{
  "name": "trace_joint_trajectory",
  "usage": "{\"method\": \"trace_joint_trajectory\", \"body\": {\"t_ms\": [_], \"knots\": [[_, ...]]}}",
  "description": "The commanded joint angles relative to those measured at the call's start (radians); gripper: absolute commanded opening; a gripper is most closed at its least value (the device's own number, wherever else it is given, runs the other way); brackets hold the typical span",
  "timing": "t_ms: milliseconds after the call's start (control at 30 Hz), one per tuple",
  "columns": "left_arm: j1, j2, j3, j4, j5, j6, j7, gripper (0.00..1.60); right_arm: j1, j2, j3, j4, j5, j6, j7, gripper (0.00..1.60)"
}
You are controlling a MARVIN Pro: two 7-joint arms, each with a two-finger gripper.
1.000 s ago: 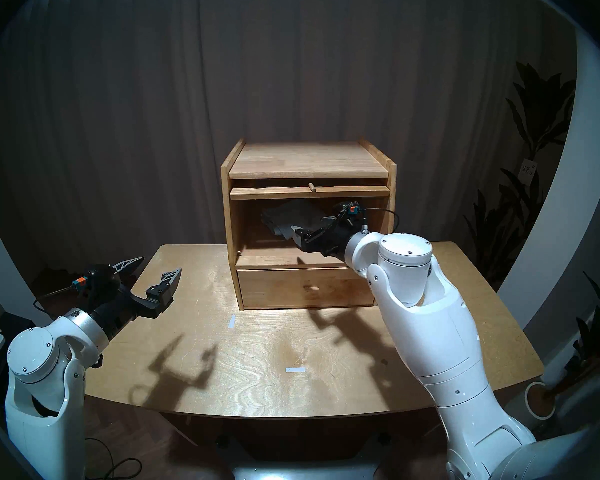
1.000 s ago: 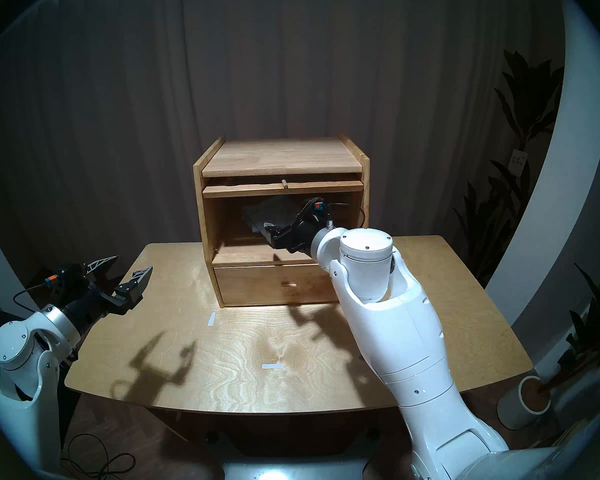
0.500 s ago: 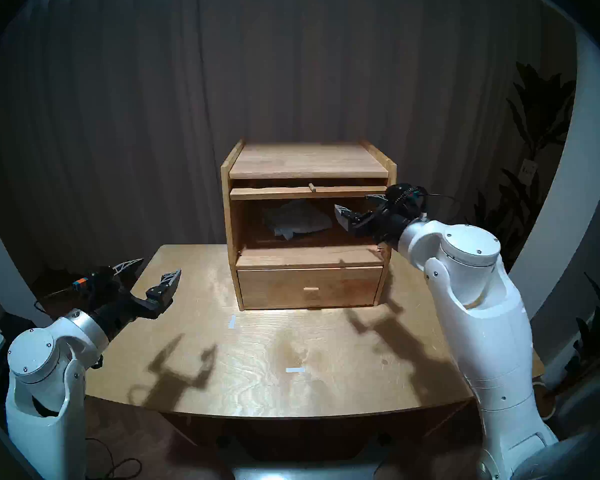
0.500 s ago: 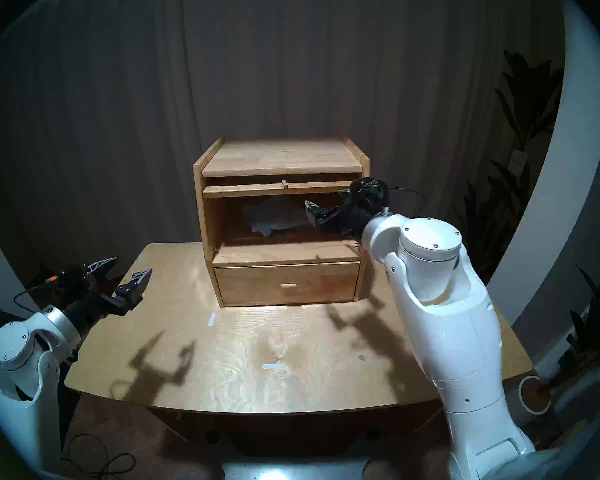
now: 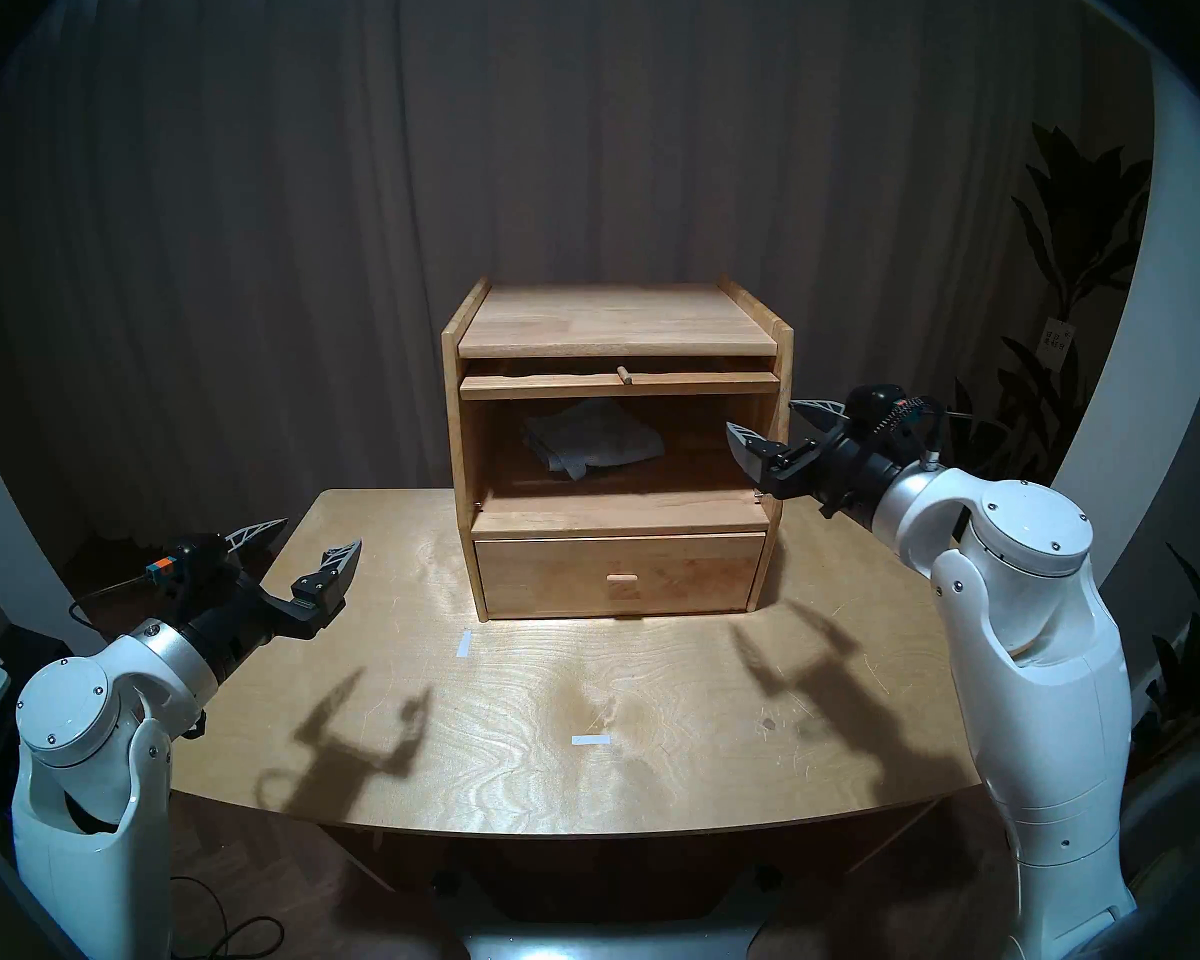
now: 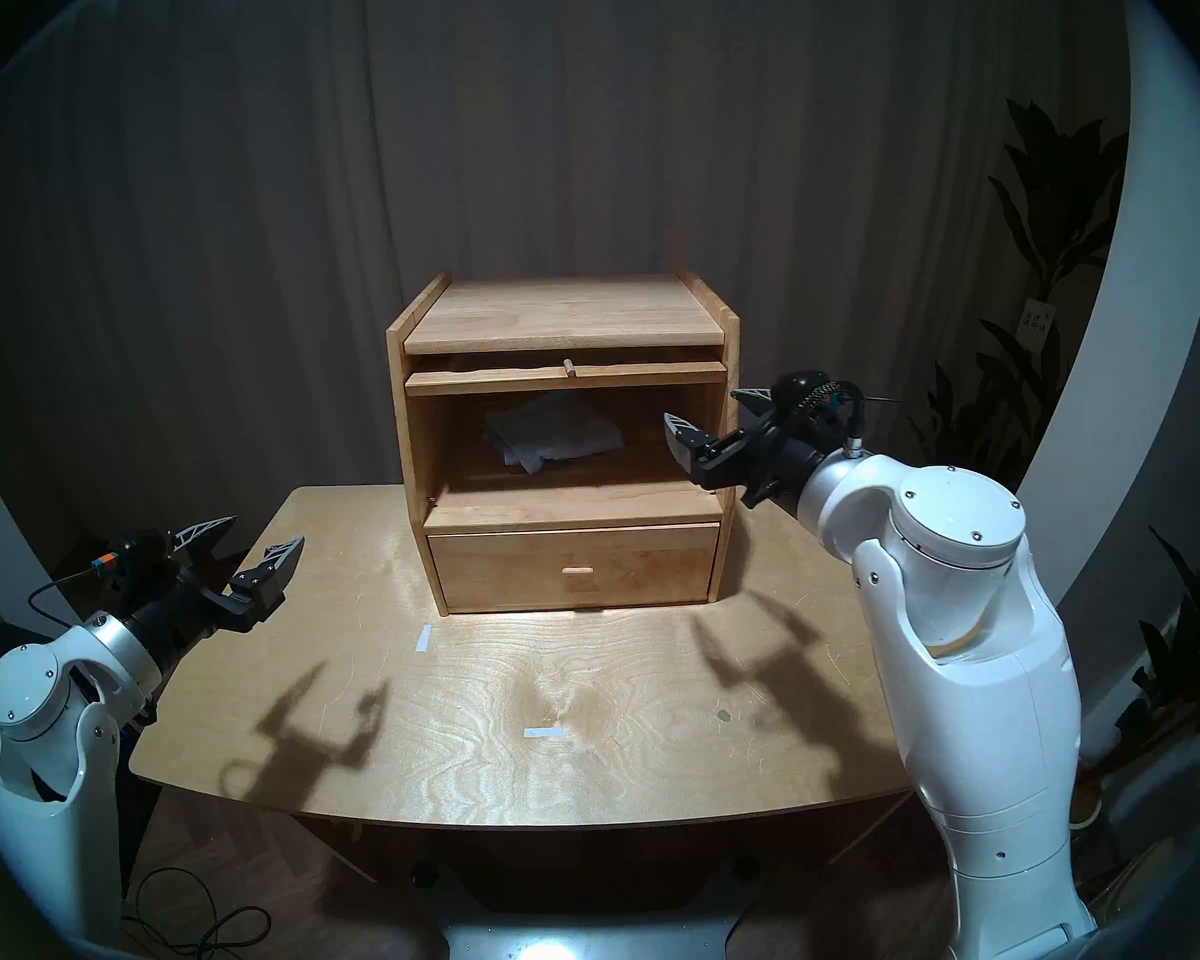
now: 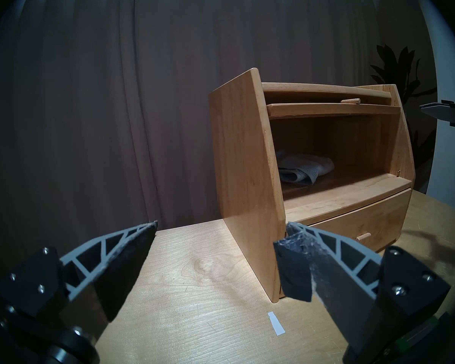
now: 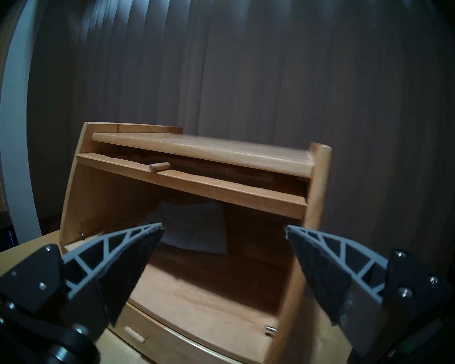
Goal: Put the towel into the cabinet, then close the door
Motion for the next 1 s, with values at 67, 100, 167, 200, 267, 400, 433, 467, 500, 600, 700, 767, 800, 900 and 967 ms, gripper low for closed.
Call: {"method": "trace_joint_trajectory", "body": {"t_ms": [67,100,167,200,267,400,433,467,500,600,700,767,800,900,967], "knots": [[-0.005,0.002,0.001,-0.01,-0.001,-0.003,-0.002,1.6,-0.142,0.002,0.168,-0.011,0.002,-0.017,-0.031,1.6],[-0.005,0.002,0.001,-0.01,-0.001,-0.003,-0.002,1.6,-0.151,-0.001,0.186,-0.007,0.002,-0.018,-0.037,1.6],[-0.005,0.002,0.001,-0.01,-0.001,-0.003,-0.002,1.6,-0.183,-0.009,0.231,0.001,0.003,-0.022,-0.049,1.6],[-0.005,0.002,0.001,-0.01,-0.001,-0.003,-0.002,1.6,-0.191,-0.012,0.245,0.006,0.003,-0.022,-0.054,1.6],[-0.006,0.003,0.001,-0.01,-0.001,-0.003,-0.002,1.6,-0.221,-0.021,0.283,0.02,0.003,-0.026,-0.068,1.6],[-0.006,0.003,0.002,-0.012,-0.001,-0.004,-0.002,1.6,-0.269,-0.045,0.349,0.071,-0.002,-0.029,-0.099,1.6],[-0.006,0.003,0.002,-0.013,-0.002,-0.004,-0.002,1.6,-0.286,-0.057,0.372,0.09,-0.001,-0.034,-0.111,1.6],[-0.007,0.004,0.002,-0.014,-0.002,-0.004,-0.002,1.6,-0.298,-0.066,0.389,0.104,0.0,-0.041,-0.119,1.6],[-0.007,0.004,0.002,-0.015,-0.002,-0.004,-0.003,1.6,-0.311,-0.075,0.408,0.119,-0.003,-0.052,-0.133,1.6],[-0.007,0.004,0.002,-0.02,-0.002,-0.005,-0.003,1.6,-0.334,-0.118,0.45,0.131,0.008,-0.118,-0.157,1.6],[-0.006,0.003,0.002,-0.025,-0.002,-0.006,-0.003,1.6,-0.294,-0.178,0.451,0.137,0.029,-0.177,-0.17,1.6],[-0.006,0.003,0.002,-0.026,-0.002,-0.006,-0.003,1.6,-0.243,-0.185,0.42,0.138,0.033,-0.183,-0.173,1.6],[-0.006,0.003,0.002,-0.026,-0.002,-0.006,-0.003,1.6,-0.222,-0.184,0.405,0.139,0.037,-0.196,-0.175,1.6],[-0.006,0.003,0.002,-0.026,-0.002,-0.005,-0.003,1.6,-0.197,-0.158,0.356,0.128,0.047,-0.231,-0.177,1.6],[-0.006,0.004,0.002,-0.025,-0.002,-0.005,-0.003,1.6,-0.185,-0.146,0.322,0.137,0.045,-0.261,-0.187,1.6]]}}
